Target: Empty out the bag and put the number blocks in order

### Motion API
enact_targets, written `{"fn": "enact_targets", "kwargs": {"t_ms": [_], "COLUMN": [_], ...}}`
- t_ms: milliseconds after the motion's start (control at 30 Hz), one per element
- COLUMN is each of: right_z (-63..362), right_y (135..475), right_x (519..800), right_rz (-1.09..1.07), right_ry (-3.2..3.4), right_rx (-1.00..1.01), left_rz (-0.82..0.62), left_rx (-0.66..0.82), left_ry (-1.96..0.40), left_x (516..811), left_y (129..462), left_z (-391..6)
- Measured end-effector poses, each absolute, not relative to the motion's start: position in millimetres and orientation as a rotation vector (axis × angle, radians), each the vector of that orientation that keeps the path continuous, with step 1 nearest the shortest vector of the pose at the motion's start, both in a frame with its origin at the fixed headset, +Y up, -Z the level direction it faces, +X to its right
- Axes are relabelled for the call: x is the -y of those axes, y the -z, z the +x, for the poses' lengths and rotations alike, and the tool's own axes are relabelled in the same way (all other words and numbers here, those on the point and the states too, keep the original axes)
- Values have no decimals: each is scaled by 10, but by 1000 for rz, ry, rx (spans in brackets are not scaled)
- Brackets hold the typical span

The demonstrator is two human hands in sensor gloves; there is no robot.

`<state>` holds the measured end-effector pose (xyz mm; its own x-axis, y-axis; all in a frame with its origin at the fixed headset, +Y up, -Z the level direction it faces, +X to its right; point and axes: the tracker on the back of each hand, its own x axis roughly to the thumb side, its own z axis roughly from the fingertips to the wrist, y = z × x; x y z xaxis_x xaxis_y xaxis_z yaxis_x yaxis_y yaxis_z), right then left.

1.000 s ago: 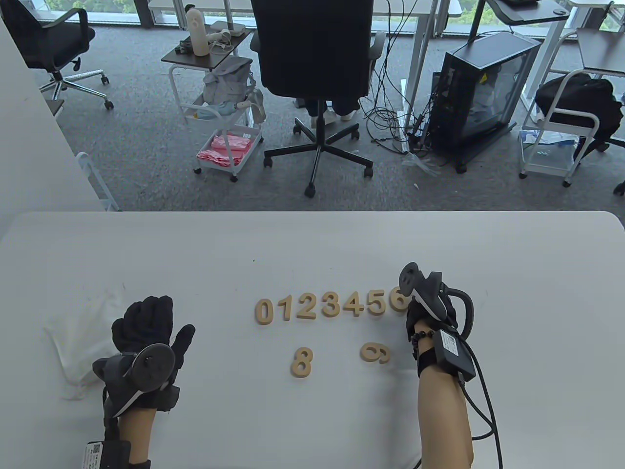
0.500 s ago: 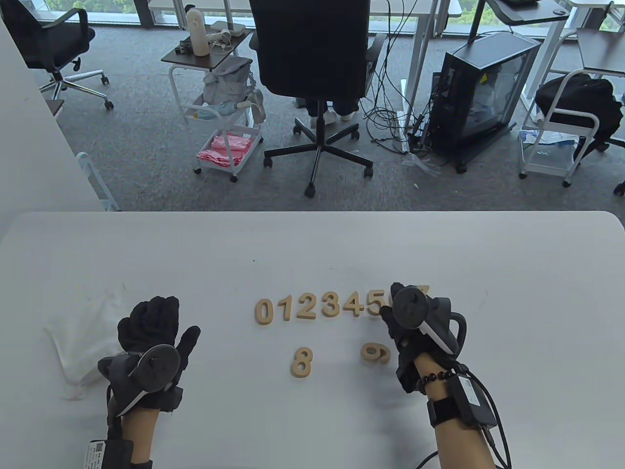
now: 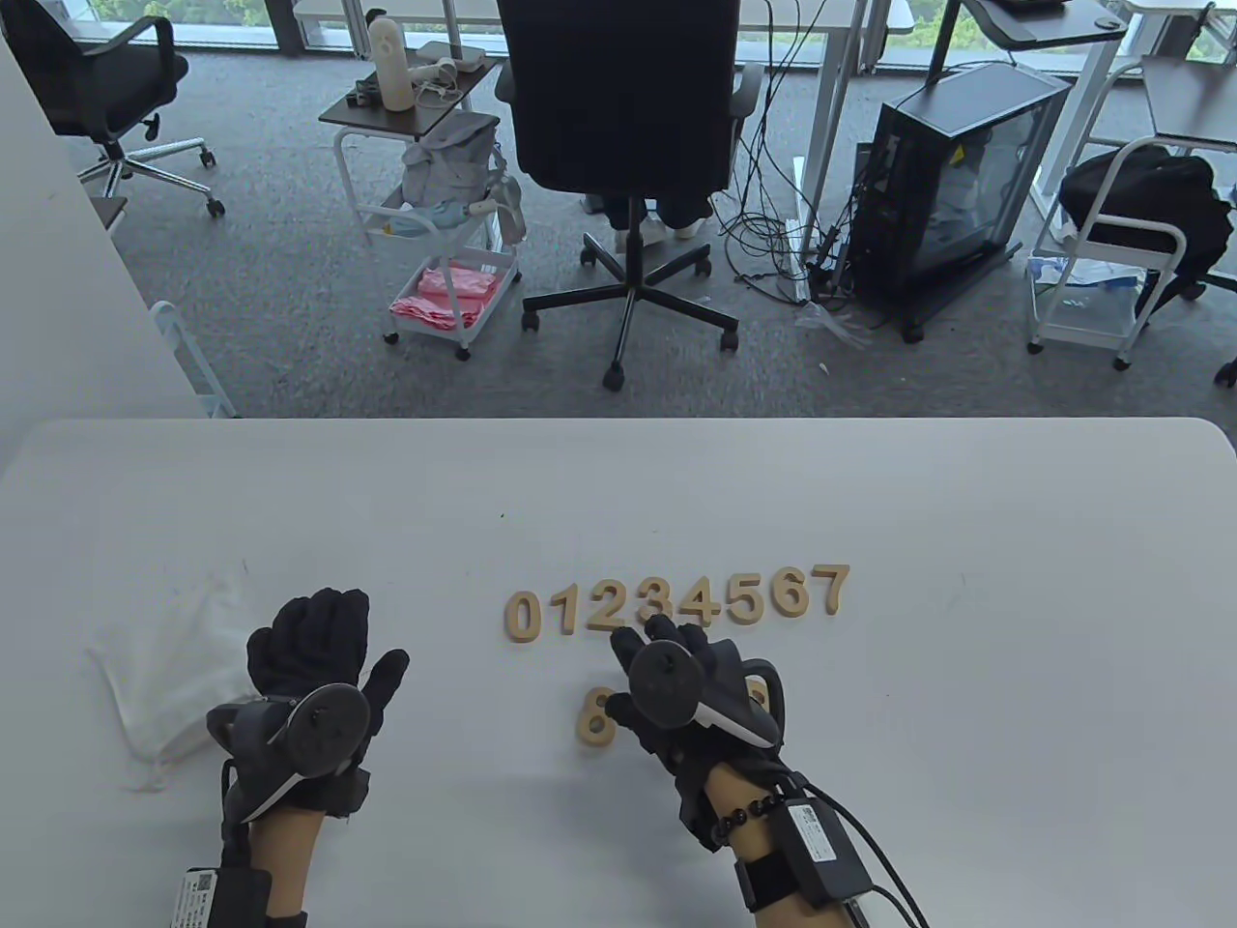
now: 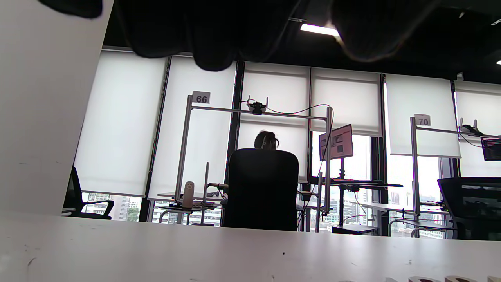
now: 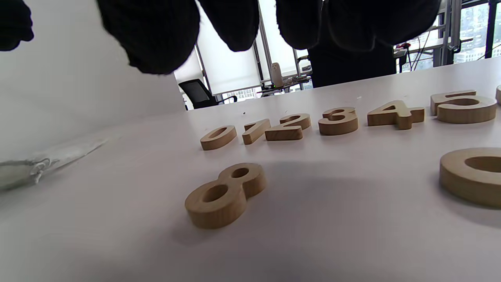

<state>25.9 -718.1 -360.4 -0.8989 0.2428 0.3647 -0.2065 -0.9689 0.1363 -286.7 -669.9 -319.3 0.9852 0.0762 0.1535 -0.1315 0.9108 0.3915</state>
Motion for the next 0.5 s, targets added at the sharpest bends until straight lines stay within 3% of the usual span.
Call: {"fn": "enact_targets", "kwargs": {"t_ms": [267, 500], "right_z": [-171, -283], "right_y": [3588, 3580], "right_x": [7437, 7634], "right_rz": [702, 735], "right_ry": [-2961, -3021], "right_rx": [-273, -345], "left_rz": [423, 422], "left_rx": [123, 111], "left_ry": [-110, -105], "left_x": [6698, 6695], "left_y": [3193, 3187], "left_z": [-2901, -2919]}}
